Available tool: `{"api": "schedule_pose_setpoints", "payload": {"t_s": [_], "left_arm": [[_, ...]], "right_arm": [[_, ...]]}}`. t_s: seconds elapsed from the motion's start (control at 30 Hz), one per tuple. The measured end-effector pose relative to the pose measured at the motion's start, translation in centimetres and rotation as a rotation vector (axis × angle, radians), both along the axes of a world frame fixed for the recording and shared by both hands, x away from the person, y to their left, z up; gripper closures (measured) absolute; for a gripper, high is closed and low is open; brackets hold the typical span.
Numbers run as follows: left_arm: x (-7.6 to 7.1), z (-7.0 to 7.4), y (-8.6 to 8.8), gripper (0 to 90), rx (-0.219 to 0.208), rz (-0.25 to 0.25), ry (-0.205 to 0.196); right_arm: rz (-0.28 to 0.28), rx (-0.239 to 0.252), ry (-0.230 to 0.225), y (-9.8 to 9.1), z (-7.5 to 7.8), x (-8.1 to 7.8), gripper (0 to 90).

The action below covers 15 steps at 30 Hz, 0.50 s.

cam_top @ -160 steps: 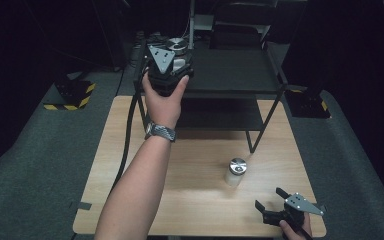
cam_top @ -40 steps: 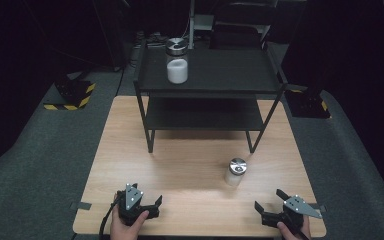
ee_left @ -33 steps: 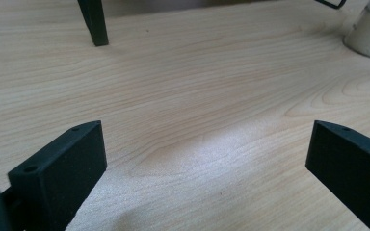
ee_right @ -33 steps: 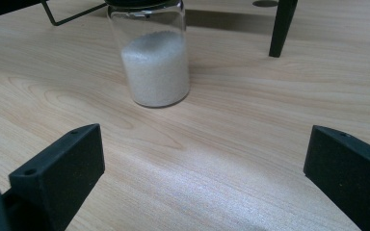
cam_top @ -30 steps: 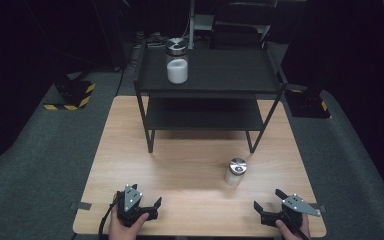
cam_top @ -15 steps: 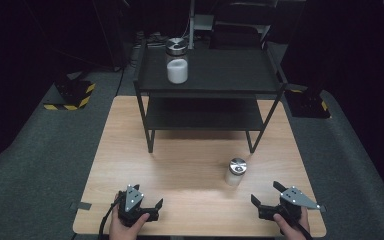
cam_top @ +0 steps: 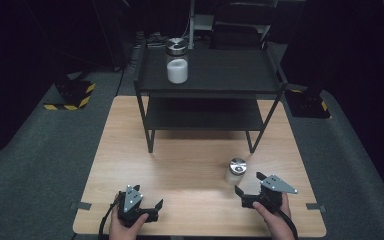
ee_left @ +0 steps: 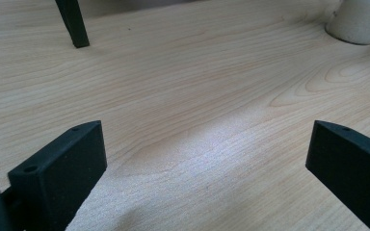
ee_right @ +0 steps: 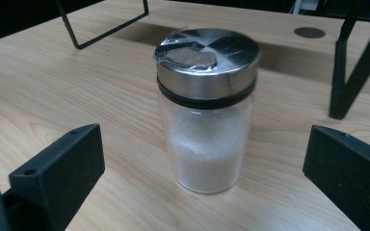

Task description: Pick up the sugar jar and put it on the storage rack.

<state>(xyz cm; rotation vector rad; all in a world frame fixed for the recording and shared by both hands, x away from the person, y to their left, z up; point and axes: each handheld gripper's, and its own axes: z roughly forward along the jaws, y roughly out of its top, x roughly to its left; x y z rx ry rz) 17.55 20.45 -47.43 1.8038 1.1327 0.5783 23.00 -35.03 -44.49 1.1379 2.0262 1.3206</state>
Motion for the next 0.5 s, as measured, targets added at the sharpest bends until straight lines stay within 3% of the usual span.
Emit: {"api": "schedule_pose_setpoints", "payload": {"t_s": [0.3, 0.5], "left_arm": [[0.0, 0.0, 0.1, 0.8, -0.004, -0.008, -0.001], [0.1, 0.0, 0.1, 0.8, 0.007, -0.017, -0.001]], "right_arm": [[-0.062, 0.000, -0.014, 2.2, -1.9, 1.1, 4.2], [-0.083, 0.023, -0.036, 3.0, -3.2, 1.8, 15.2]]}}
